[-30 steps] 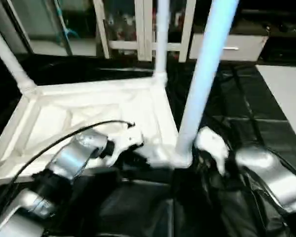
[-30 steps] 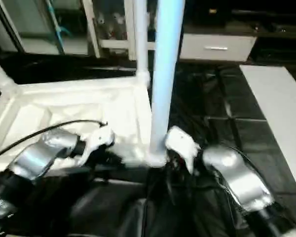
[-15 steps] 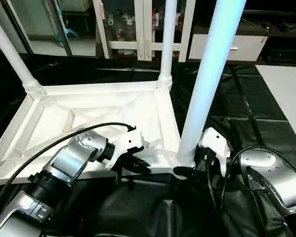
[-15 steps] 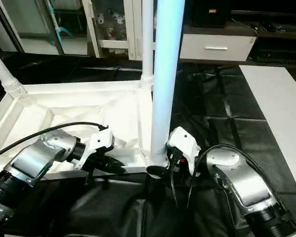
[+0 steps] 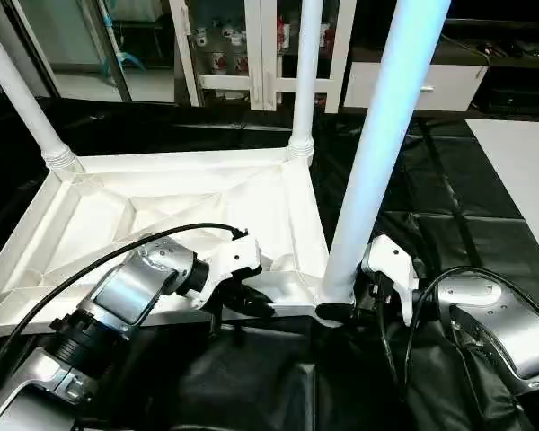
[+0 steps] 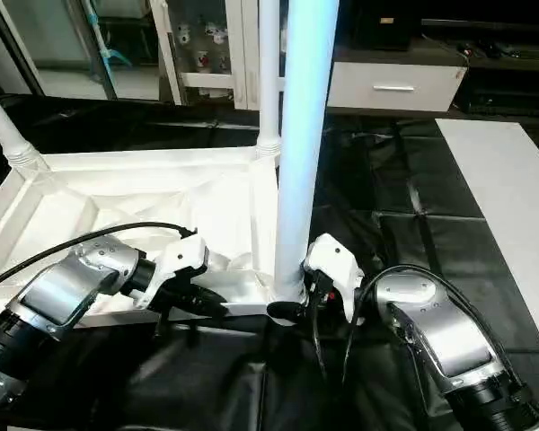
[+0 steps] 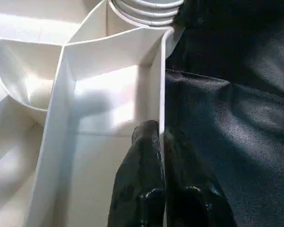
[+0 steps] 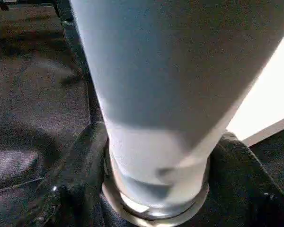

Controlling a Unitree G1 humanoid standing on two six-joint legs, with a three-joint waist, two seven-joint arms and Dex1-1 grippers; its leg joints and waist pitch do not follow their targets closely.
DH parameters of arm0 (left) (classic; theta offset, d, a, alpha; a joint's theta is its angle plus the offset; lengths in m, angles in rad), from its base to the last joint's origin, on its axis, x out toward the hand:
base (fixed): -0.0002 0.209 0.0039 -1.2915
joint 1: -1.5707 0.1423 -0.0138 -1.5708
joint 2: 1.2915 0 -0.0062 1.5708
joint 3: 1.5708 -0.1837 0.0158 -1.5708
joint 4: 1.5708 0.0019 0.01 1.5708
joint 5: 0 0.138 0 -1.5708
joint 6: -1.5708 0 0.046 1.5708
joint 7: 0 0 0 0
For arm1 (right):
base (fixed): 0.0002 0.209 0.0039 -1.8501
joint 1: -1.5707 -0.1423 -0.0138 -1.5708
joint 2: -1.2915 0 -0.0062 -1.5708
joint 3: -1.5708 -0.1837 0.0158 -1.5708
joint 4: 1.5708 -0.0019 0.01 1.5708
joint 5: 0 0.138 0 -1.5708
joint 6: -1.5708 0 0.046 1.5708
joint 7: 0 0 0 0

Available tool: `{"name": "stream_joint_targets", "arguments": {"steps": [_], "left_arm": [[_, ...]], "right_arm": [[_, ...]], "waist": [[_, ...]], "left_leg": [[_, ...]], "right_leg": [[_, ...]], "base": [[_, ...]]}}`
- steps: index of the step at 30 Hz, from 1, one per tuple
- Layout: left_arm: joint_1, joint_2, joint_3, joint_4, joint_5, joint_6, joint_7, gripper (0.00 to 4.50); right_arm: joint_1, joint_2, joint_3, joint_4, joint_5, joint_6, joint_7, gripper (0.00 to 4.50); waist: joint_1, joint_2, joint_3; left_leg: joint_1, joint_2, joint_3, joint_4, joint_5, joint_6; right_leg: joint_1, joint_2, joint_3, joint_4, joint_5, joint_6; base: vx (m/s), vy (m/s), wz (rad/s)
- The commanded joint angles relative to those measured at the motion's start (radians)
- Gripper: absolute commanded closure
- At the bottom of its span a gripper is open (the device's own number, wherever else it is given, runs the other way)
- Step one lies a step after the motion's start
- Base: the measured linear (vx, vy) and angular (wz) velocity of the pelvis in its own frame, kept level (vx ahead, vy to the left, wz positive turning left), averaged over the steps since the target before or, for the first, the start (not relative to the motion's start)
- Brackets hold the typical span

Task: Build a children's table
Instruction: Rotate leg to tighten

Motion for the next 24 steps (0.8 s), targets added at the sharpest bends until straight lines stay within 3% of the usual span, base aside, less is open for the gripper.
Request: {"name": "stream_joint_targets", "arguments": {"steps": [1, 5, 9, 11, 12, 13, 14, 16, 17, 22, 23, 24], "left_arm": [[0.005, -0.001, -0.017, -0.052, -0.027, 0.010, -0.041, 4.50], [0.006, 0.000, -0.017, -0.054, -0.028, 0.012, -0.041, 4.50], [-0.002, -0.040, 0.012, -0.011, -0.019, 0.000, 0.030, 4.50], [-0.029, -0.114, 0.060, 0.083, -0.011, -0.004, 0.147, 4.50], [-0.029, -0.114, 0.060, 0.083, -0.011, -0.004, 0.147, 4.50], [-0.031, -0.120, 0.063, 0.090, -0.010, -0.004, 0.155, 4.50], [-0.040, -0.143, 0.075, 0.120, -0.007, -0.005, 0.191, 4.50], [-0.092, -0.235, 0.117, 0.248, 0.020, -0.013, 0.363, 4.50], [-0.092, -0.235, 0.117, 0.248, 0.020, -0.013, 0.363, 4.50], [-0.149, -0.304, 0.139, 0.357, 0.066, -0.020, 0.550, 4.50], [-0.187, -0.351, 0.157, 0.428, 0.088, -0.012, 0.677, 4.50], [-0.193, -0.359, 0.160, 0.439, 0.092, -0.016, 0.694, 4.50]], "right_arm": [[0.015, -0.002, -0.005, 0.004, 0.002, 0.012, 0.004, 1.80], [0.015, 0.003, -0.006, 0.006, 0.005, 0.013, 0.001, 1.81], [-0.022, 0.094, -0.043, 0.086, -0.035, 0.009, -0.154, 1.81], [-0.072, 0.197, -0.086, 0.185, -0.065, 0.005, -0.324, 1.81], [-0.072, 0.197, -0.086, 0.185, -0.065, 0.005, -0.324, 1.81], [-0.076, 0.204, -0.088, 0.191, -0.067, 0.004, -0.335, 1.81], [-0.092, 0.235, -0.097, 0.221, -0.078, 0.001, -0.387, 1.81], [-0.170, 0.355, -0.123, 0.352, -0.110, -0.008, -0.579, 1.82], [-0.170, 0.355, -0.123, 0.352, -0.110, -0.008, -0.579, 1.82], [-0.255, 0.450, -0.152, 0.499, -0.139, -0.013, -0.759, 1.83], [-0.314, 0.512, -0.184, 0.605, -0.137, -0.023, -0.878, 1.83], [-0.324, 0.522, -0.189, 0.622, -0.136, -0.028, -0.896, 1.83]], "waist": [[-0.002, -0.011, -0.065], [-0.002, -0.011, -0.066], [-0.004, -0.009, -0.064], [-0.019, -0.011, -0.059], [-0.024, -0.009, -0.056], [-0.028, -0.011, -0.061], [-0.031, -0.009, -0.061], [-0.045, -0.008, -0.063], [-0.049, -0.009, -0.065], [-0.048, -0.011, -0.070], [-0.048, -0.011, -0.070], [-0.048, -0.012, -0.069]], "left_leg": [[0.012, 0.049, -0.026, -0.070, -0.134, 0.063], [0.011, 0.049, -0.026, -0.069, -0.124, 0.068], [0.012, 0.048, -0.025, -0.069, -0.138, 0.061], [0.009, 0.041, -0.028, -0.072, -0.190, 0.021], [0.012, 0.040, -0.027, -0.073, -0.210, 0.013], [0.014, 0.041, -0.032, -0.073, -0.223, 0.000], [0.010, 0.043, -0.034, -0.075, -0.214, -0.001], [0.011, 0.036, -0.030, -0.070, -0.218, -0.007], [0.013, 0.035, -0.032, -0.070, -0.220, -0.008], [0.006, 0.034, -0.029, -0.064, -0.142, 0.029], [0.006, 0.034, -0.029, -0.064, -0.142, 0.029], [0.010, 0.035, -0.029, -0.064, -0.151, 0.025]], "right_leg": [[0.051, -0.066, 0.034, -0.066, -0.133, -0.259], [0.053, -0.066, 0.034, -0.064, -0.117, -0.263], [0.049, -0.066, 0.033, -0.067, -0.145, -0.263], [0.046, -0.064, 0.030, -0.075, -0.256, -0.238], [0.040, -0.063, 0.030, -0.079, -0.286, -0.235], [0.045, -0.066, 0.030, -0.080, -0.305, -0.227], [0.049, -0.065, 0.030, -0.077, -0.288, -0.224], [0.041, -0.062, 0.030, -0.078, -0.258, -0.235], [0.043, -0.062, 0.029, -0.080, -0.262, -0.237], [0.051, -0.062, 0.031, -0.072, -0.147, -0.261], [0.051, -0.062, 0.031, -0.072, -0.147, -0.261], [0.048, -0.064, 0.030, -0.074, -0.172, -0.266]], "base": [[0.000, 0.000, 0.00], [0.000, 0.000, 0.00], [0.000, 0.000, 0.00], [0.000, 0.000, 0.00], [0.000, 0.000, 0.00], [0.000, 0.000, 0.00], [0.000, 0.000, 0.00], [0.000, 0.000, 0.00], [0.000, 0.000, 0.00], [0.000, 0.000, 0.00], [0.000, 0.000, 0.00], [0.000, 0.000, 0.00]]}}
